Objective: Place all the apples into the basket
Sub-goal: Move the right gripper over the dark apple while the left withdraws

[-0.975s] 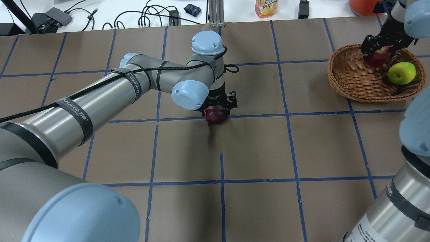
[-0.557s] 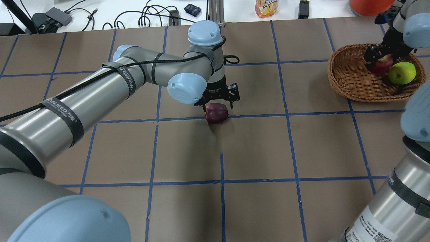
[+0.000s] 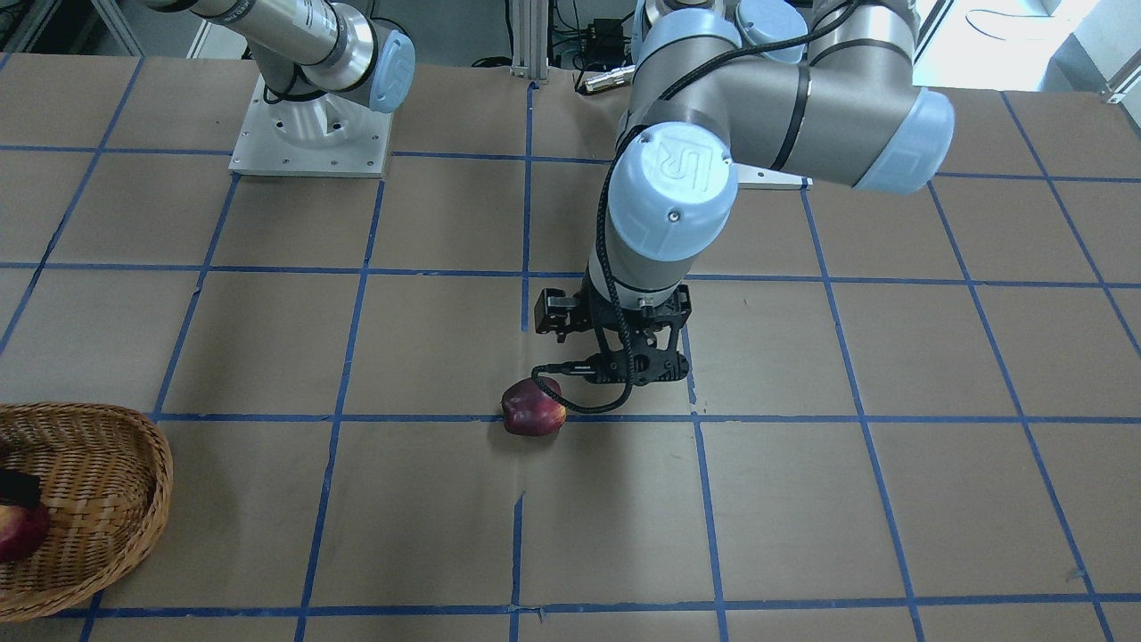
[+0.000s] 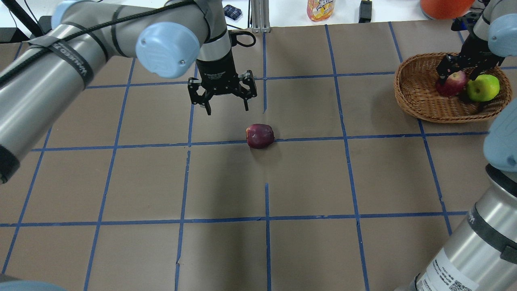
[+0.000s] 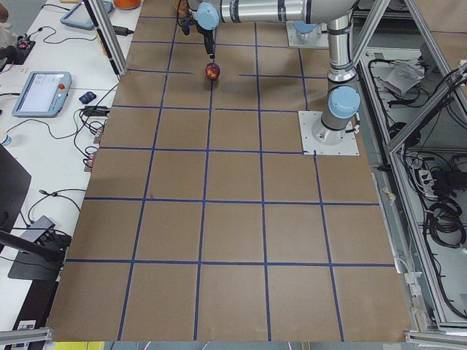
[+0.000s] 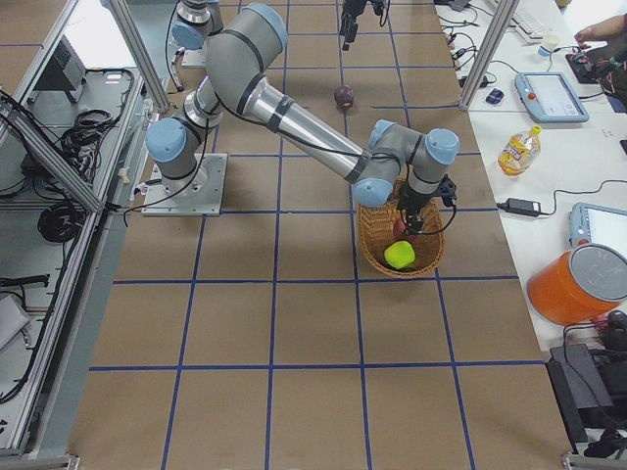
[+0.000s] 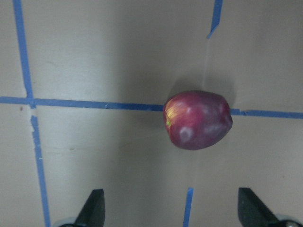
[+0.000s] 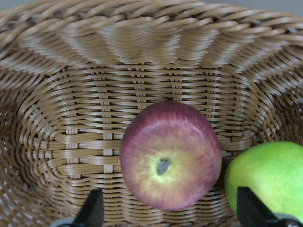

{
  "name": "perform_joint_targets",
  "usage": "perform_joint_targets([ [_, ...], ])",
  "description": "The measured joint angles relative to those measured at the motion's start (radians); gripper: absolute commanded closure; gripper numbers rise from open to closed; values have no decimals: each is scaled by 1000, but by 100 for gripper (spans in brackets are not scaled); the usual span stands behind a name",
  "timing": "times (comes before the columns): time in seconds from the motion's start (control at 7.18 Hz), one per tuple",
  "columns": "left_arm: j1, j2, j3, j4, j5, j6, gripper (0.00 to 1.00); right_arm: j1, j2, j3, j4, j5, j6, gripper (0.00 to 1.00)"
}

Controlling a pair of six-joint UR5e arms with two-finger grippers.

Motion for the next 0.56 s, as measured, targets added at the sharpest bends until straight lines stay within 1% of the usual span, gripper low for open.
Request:
perform_joint_targets([
  [0.14, 16, 48, -1, -47, 5, 12, 3, 15, -41, -1, 63, 11, 54, 0],
  [0.28, 26, 99, -12, -98, 11, 14, 3, 57, -100, -1, 144, 37, 148, 0],
  [0.42, 34, 151, -44, -115, 13, 20, 3, 127, -163, 0, 217, 63, 266, 0],
  [0.56, 52, 195, -86, -81, 13, 53, 0, 210, -213, 3, 267, 76, 373, 0],
])
